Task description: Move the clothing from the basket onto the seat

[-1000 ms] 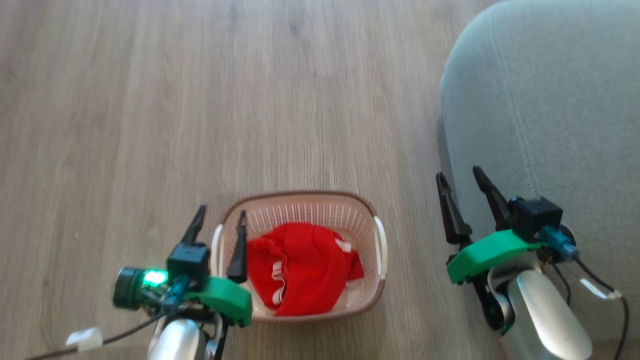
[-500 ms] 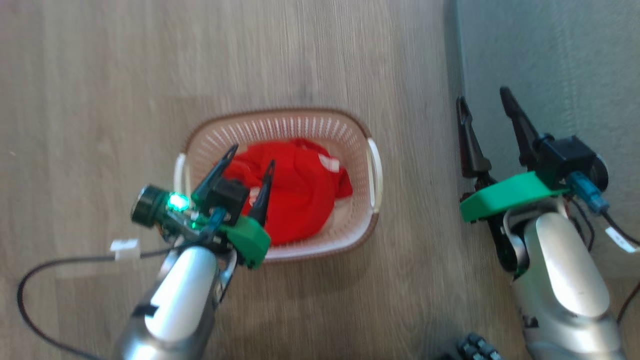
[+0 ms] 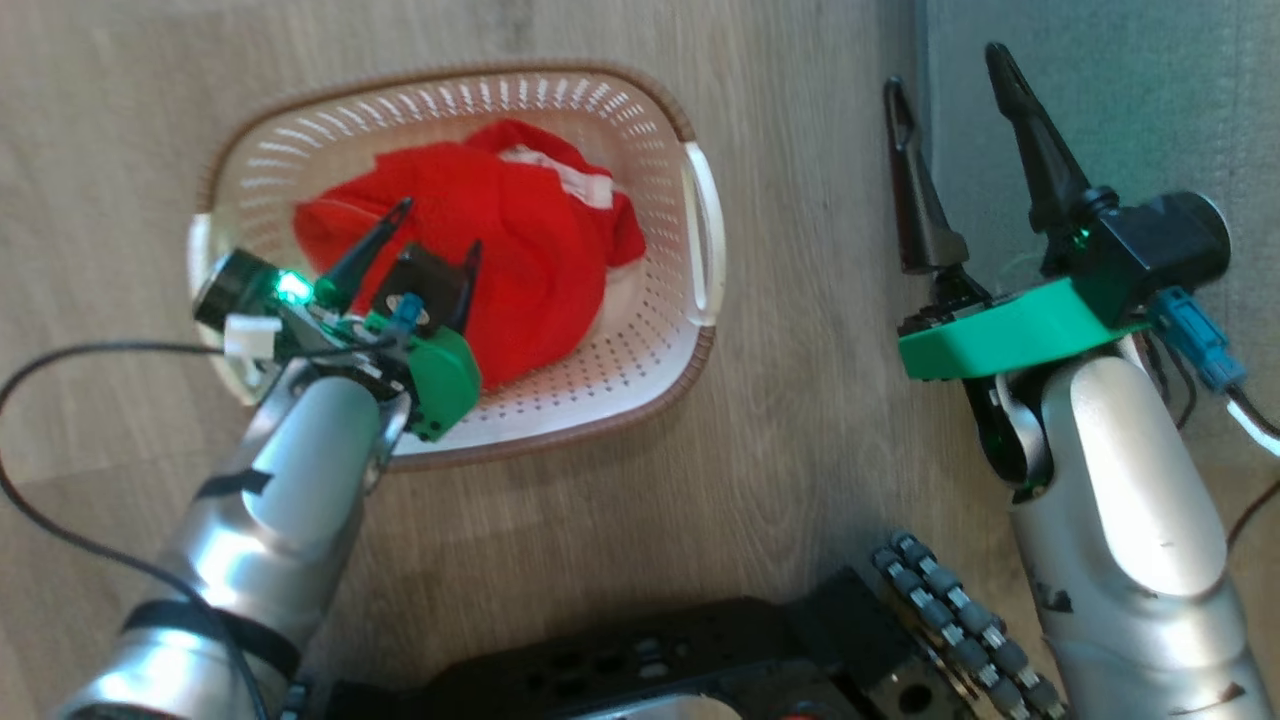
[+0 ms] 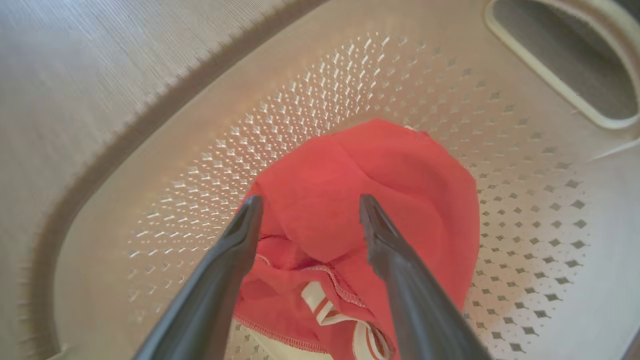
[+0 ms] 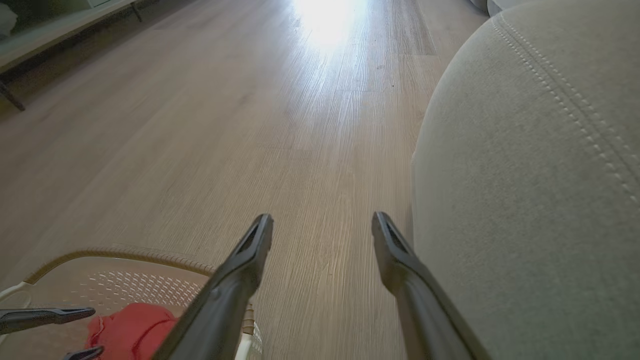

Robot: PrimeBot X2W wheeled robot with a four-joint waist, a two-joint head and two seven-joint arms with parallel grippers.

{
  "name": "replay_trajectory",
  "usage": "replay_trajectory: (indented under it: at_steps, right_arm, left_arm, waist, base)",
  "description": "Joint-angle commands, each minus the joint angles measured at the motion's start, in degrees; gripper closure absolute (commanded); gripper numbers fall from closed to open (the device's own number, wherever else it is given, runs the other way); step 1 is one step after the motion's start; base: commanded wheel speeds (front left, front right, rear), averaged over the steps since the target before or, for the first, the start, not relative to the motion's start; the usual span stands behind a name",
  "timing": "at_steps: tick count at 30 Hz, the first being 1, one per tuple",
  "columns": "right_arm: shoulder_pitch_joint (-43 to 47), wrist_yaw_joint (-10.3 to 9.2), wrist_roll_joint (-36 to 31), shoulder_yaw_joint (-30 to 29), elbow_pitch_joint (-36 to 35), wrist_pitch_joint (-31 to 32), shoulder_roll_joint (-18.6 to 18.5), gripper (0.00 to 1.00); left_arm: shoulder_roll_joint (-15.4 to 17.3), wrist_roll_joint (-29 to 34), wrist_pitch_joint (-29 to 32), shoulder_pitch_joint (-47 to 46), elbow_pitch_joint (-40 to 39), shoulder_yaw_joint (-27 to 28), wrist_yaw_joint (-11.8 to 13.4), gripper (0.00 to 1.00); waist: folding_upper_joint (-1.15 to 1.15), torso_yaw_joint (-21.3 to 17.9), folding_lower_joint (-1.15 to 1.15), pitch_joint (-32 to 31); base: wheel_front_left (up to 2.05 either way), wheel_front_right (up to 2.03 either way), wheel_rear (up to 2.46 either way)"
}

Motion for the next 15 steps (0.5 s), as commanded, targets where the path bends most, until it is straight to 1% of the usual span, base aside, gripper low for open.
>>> replay_trajectory:
  at_steps: [1, 4, 10, 11, 12, 14, 15]
  right_arm:
    - [0.9, -0.01, 0.4, 1.8, -2.4, -0.5, 0.0, 0.0]
    - [0.3, -0.01, 1.3, 2.6, -3.2, -0.5, 0.0, 0.0]
    - [-0.4, -0.01, 2.3, 3.8, -4.8, -0.5, 0.0, 0.0]
    - [-0.4, -0.01, 2.3, 3.8, -4.8, -0.5, 0.0, 0.0]
    - [-0.4, -0.01, 2.4, 4.0, -5.0, -0.5, 0.0, 0.0]
    - [-0.4, -0.01, 2.6, 4.3, -5.2, -0.5, 0.0, 0.0]
    - [-0.4, -0.01, 2.6, 4.5, -5.2, -0.5, 0.0, 0.0]
  left_arm:
    - [1.8, 0.3, -0.5, -0.6, 1.4, 0.1, -0.6, 0.0]
    - [2.4, 0.2, -0.5, -3.1, 5.0, -0.5, -0.8, 0.0]
    - [3.0, -1.1, -0.5, -8.3, 12.3, -0.2, -1.0, 0.0]
    - [3.0, -1.1, -0.5, -8.3, 12.3, -0.2, -1.0, 0.0]
    - [2.9, -1.5, -0.5, -9.2, 13.7, 0.1, -1.2, 0.0]
    - [2.2, -3.2, -0.5, -11.0, 17.2, 1.0, -2.7, 0.0]
    - [1.9, -3.8, -0.5, -12.0, 18.8, 1.4, -3.1, 0.0]
  waist:
    - [0.0, -2.7, -0.01, 3.5]
    - [0.0, -3.7, -0.01, 5.0]
    - [0.0, -5.2, -0.01, 7.5]
    - [0.0, -5.2, -0.01, 7.5]
    - [0.0, -5.4, -0.01, 7.9]
    - [0.0, -5.7, -0.01, 8.5]
    - [0.0, -5.9, -0.01, 8.7]
  base:
    - [0.0, 0.0, 0.0]
    - [0.0, 0.0, 0.0]
    - [0.0, 0.0, 0.0]
    - [0.0, 0.0, 0.0]
    - [0.0, 0.0, 0.0]
    - [0.0, 0.0, 0.0]
    - [0.0, 0.0, 0.0]
